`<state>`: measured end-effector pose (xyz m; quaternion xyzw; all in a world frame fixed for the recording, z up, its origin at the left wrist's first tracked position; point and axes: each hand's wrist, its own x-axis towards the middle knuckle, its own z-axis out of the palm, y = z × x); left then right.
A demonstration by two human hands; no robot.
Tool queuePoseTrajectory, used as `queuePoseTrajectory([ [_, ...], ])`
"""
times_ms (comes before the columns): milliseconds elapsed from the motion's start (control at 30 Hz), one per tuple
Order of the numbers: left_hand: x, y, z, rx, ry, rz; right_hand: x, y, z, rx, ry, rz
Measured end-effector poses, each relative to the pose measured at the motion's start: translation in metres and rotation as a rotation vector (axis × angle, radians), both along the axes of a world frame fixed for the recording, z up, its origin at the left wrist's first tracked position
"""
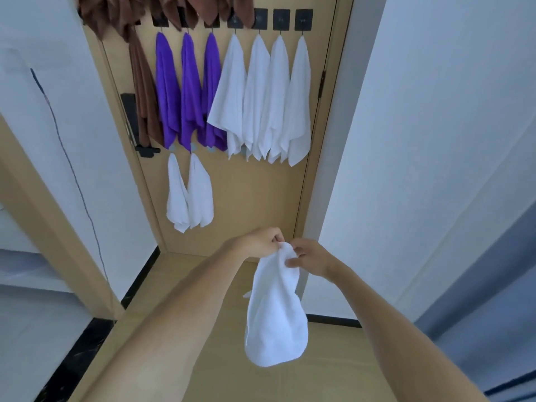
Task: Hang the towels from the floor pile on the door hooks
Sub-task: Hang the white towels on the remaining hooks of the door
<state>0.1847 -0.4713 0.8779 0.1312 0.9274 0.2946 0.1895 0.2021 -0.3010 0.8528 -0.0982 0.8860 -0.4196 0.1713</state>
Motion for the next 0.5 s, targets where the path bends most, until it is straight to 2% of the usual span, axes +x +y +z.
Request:
queuePoseTrajectory([
  [233, -0.001, -0.021, 0.008, -0.014, 0.038, 0.001, -0.019, -0.008, 0.004, 0.072, 0.114, 0.033],
  [400, -0.007, -0.028, 0.014, -0.016, 0.021, 0.026, -0.025, -0.010, 0.013, 0.027, 0.032, 0.077],
  [500, -0.011, -0.029, 0.012, -0.071, 0.036, 0.045, -0.029, -0.008, 0.017, 0.206, 0.037, 0.154],
])
